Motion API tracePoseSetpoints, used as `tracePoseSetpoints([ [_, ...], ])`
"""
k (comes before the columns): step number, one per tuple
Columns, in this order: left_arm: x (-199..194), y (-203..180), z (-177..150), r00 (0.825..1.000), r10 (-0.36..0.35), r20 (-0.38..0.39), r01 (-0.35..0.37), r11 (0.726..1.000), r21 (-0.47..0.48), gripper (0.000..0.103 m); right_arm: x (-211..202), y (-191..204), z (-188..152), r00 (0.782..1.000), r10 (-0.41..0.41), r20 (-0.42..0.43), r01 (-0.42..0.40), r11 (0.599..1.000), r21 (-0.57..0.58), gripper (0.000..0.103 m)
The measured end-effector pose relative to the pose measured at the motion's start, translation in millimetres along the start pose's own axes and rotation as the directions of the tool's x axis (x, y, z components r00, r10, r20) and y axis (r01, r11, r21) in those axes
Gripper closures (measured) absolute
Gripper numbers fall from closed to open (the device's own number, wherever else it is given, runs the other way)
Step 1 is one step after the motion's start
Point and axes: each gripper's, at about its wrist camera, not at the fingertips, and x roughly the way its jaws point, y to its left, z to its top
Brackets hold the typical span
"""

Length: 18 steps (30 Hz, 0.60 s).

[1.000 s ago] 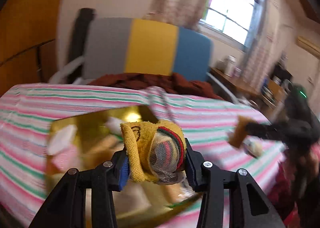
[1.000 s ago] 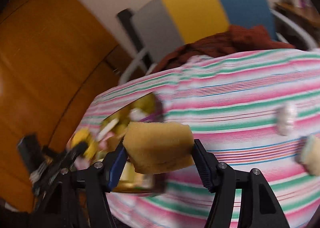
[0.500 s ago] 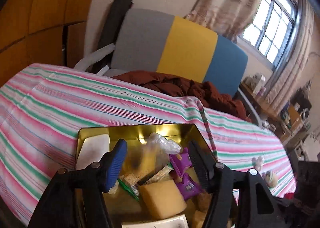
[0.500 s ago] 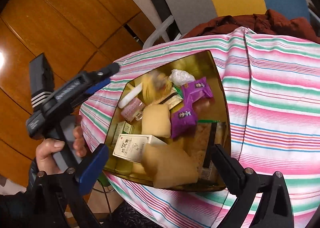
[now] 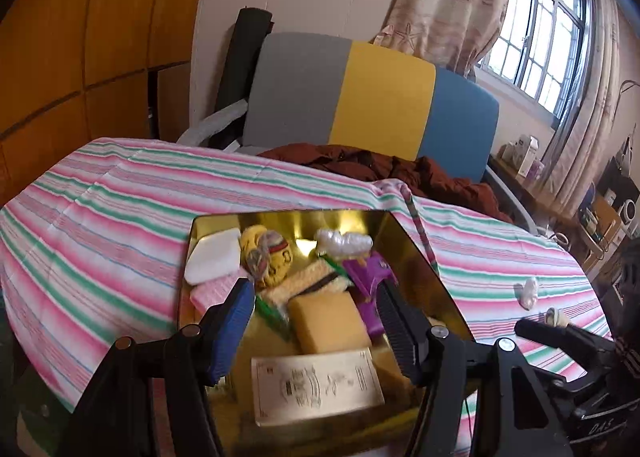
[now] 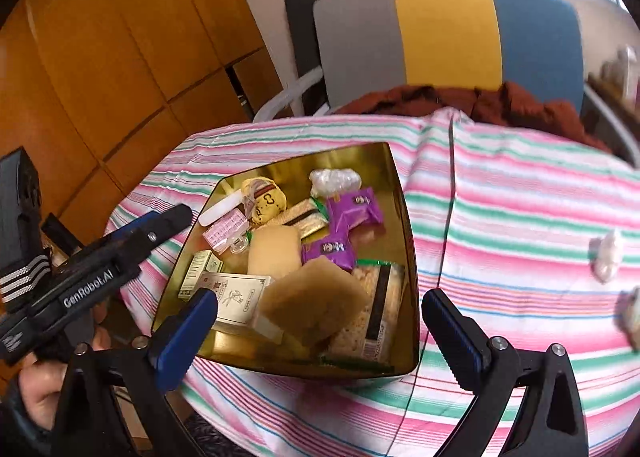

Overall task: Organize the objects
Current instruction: 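Carry the knit toy and sponge to the gold tray and release both, then move both open tools back toward the plastic bag and sock roll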

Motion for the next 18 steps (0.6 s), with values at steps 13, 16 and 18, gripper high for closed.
tracePoseSetpoints([
  [13,-14.1,-7.8,-30.5,0.994,0.109,-0.029,-0.109,0.994,0.011,0.039,-15.0,9.6,-10.1,0.977,-0.194,0.092,0.201,0.977,-0.071,0.0],
  [16,-15.2,-11.9,-32.8,0.993,0.111,-0.034,-0.111,0.994,0.024,0.039,-19.1,7.4,-10.6,0.969,-0.224,0.107,0.232,0.97,-0.074,0.0],
  [18,-16.6,-15.4,-33.4,0.994,0.108,-0.033,-0.107,0.994,0.036,0.039,-22.1,5.0,-10.1,0.966,-0.231,0.114,0.24,0.968,-0.069,0.0],
])
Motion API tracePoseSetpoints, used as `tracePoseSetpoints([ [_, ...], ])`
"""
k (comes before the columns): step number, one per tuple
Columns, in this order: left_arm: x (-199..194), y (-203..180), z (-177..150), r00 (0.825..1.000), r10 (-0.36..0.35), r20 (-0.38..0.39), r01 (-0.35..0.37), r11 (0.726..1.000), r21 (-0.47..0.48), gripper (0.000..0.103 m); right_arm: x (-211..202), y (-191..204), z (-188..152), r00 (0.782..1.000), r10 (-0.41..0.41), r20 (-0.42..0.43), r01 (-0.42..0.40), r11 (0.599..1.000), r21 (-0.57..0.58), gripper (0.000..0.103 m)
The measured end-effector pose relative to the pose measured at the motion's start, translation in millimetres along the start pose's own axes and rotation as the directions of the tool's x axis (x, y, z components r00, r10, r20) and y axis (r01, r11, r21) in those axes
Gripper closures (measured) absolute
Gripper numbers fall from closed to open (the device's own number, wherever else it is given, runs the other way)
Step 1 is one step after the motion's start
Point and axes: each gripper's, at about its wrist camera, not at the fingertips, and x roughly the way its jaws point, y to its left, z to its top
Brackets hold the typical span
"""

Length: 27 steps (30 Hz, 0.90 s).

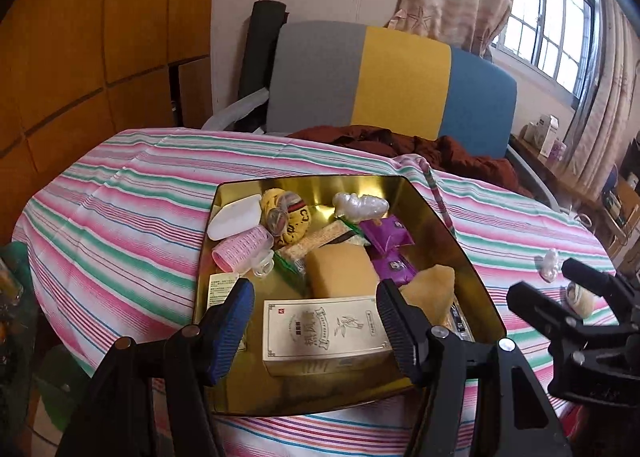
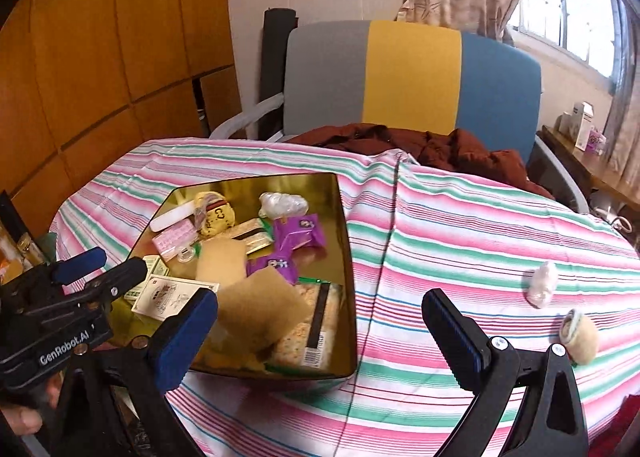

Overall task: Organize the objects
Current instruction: 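Move both open tools back toward the plastic bag and sock roll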

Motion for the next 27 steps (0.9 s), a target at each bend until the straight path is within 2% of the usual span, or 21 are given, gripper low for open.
tracePoseSetpoints([
  [9,-6.0,-15.2,-0.3,1.0,-0.025,0.014,0.024,0.998,0.065,0.039,-0.2,-18.5,-2.3,1.0,-0.022,-0.013,0.023,0.999,0.036,0.0],
  [16,-8.7,-26.3,0.6,0.998,-0.052,0.025,0.049,0.992,0.114,0.039,4.6,-49.2,-7.7,0.997,-0.056,-0.053,0.06,0.995,0.08,0.0],
  [21,-11.3,-36.3,-0.7,0.99,-0.142,0.024,0.137,0.979,0.152,0.039,11.4,-77.2,-13.2,0.99,-0.083,-0.112,0.097,0.987,0.13,0.0],
  [27,-13.8,-50.9,-2.9,0.98,-0.2,0.014,0.193,0.962,0.192,0.039,12.1,-129.5,-17.6,0.978,-0.119,-0.172,0.157,0.961,0.229,0.0],
])
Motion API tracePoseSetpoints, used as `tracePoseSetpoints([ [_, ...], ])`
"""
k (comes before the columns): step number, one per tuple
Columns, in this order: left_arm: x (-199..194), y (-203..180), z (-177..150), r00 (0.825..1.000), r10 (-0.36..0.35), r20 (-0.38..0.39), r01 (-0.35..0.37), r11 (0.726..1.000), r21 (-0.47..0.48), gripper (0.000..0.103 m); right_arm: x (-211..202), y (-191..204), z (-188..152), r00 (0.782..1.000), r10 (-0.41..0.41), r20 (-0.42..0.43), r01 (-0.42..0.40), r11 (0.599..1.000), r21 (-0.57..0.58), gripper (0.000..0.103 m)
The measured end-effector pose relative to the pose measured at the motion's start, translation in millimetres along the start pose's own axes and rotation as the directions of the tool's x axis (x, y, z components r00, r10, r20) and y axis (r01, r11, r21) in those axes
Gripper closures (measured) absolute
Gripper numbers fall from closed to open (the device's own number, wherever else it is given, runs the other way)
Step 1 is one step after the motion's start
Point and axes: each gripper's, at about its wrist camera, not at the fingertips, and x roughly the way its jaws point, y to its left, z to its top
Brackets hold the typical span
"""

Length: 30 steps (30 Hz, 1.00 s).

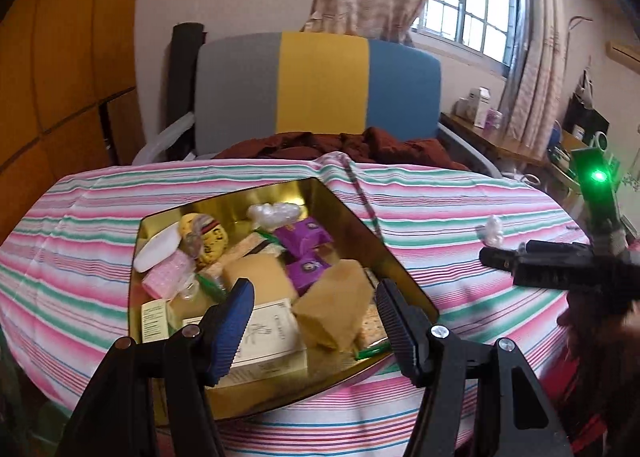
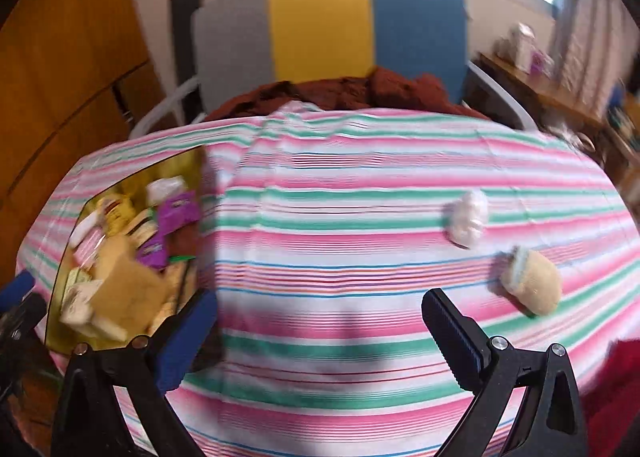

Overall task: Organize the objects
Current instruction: 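Move both open tools back toward the plastic bag and sock roll, then grasp the clear plastic bag with the left tool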

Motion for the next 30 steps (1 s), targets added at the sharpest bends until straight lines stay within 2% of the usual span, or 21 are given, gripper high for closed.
tracePoseSetpoints([
  [3,0.5,-5.2,2.5,1.0,-0.021,0.003,0.021,1.0,0.009,0.039,-2.8,-41.8,9.3,0.999,-0.044,-0.004,0.044,0.995,0.084,0.0],
  [7,3.1,-12.6,5.6,0.999,-0.041,-0.001,0.041,0.999,0.019,0.039,-12.2,-108.4,19.8,0.993,-0.114,0.004,0.11,0.965,0.238,0.0],
  [11,6.7,-22.6,7.9,0.998,-0.066,-0.011,0.066,0.997,0.037,0.039,-9.5,-176.7,20.9,0.983,-0.178,-0.037,0.177,0.893,0.414,0.0],
  [14,10.6,-33.5,10.2,0.996,-0.082,-0.019,0.083,0.995,0.06,0.039,0.4,-211.8,16.5,0.978,-0.197,-0.06,0.201,0.843,0.499,0.0],
  [18,17.7,-51.5,16.5,0.993,-0.114,-0.037,0.117,0.988,0.104,0.039,14.1,-233.1,7.9,0.986,-0.155,-0.069,0.165,0.796,0.582,0.0],
  [20,21.5,-59.9,18.6,0.991,-0.129,-0.046,0.133,0.984,0.117,0.039,16.3,-240.0,1.9,0.992,-0.106,-0.068,0.126,0.768,0.628,0.0],
  [23,30.9,-78.8,24.2,0.986,-0.154,-0.063,0.162,0.977,0.14,0.039,7.4,-246.1,-2.7,0.992,-0.12,-0.038,0.115,0.74,0.662,0.0],
  [25,37.9,-91.4,28.8,0.982,-0.172,-0.078,0.182,0.972,0.15,0.039,4.2,-251.6,-7.9,0.995,-0.102,-0.018,0.086,0.714,0.695,0.0],
  [30,60.7,-131.6,38.7,0.97,-0.212,-0.117,0.232,0.954,0.192,0.039,1.2,-254.7,-11.7,0.997,-0.073,0.006,0.046,0.694,0.719,0.0],
])
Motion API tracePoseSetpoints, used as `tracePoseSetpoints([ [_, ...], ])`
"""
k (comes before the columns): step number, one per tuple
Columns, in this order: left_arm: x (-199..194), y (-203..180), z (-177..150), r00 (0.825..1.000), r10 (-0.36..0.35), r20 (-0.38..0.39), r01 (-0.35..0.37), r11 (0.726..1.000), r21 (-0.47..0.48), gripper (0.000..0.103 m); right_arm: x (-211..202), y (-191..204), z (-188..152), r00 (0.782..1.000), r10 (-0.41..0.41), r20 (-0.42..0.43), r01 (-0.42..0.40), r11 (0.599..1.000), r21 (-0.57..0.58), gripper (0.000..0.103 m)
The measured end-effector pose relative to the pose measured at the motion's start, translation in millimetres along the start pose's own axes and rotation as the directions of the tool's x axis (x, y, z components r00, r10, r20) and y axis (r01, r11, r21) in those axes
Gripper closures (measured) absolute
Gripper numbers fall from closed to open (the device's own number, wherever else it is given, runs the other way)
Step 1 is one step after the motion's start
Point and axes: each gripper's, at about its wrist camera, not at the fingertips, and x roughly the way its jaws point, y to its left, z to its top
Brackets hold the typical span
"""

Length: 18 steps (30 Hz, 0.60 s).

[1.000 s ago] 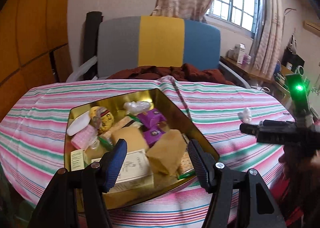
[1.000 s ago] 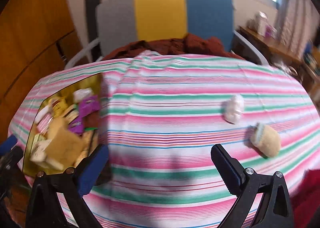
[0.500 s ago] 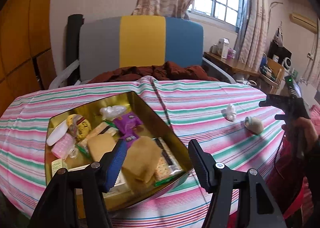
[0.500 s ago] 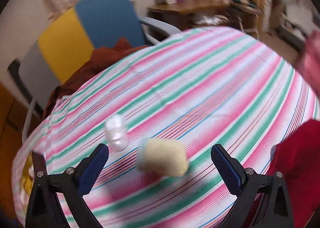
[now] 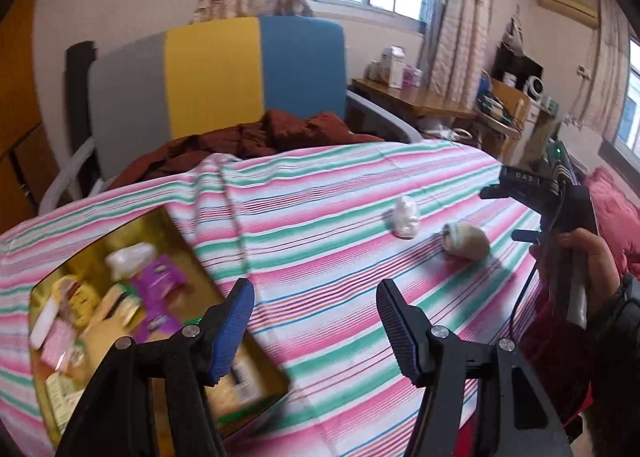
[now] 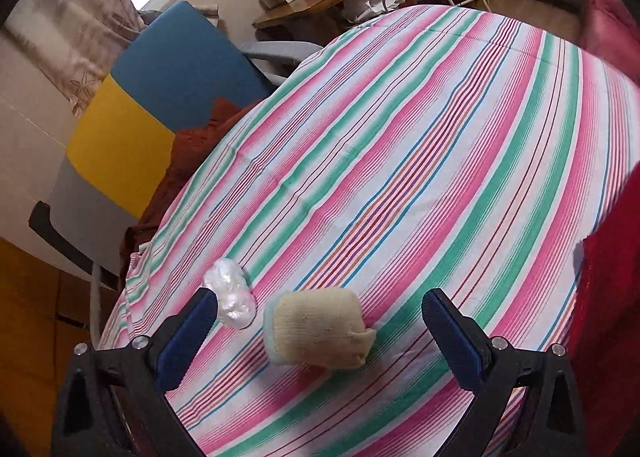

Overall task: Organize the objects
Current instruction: 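Grasp the clear plastic bag with the left tool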

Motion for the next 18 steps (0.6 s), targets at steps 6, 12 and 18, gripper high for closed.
tracePoseSetpoints([
  [6,48.0,-31.4,24.5,0.997,-0.052,-0.061,0.054,0.998,0.032,0.039,3.6,-0.5,1.8,0.999,0.04,-0.009,-0.04,0.999,0.01,0.0],
  [12,98.6,-56.8,45.0,0.989,-0.097,-0.114,0.104,0.993,0.064,0.039,5.4,0.4,2.9,0.998,0.068,-0.016,-0.068,0.998,0.015,0.0],
  [18,150.1,-75.0,63.0,0.974,-0.14,-0.176,0.149,0.988,0.041,0.039,4.3,-2.4,3.8,0.996,0.09,-0.007,-0.09,0.995,0.031,0.0],
])
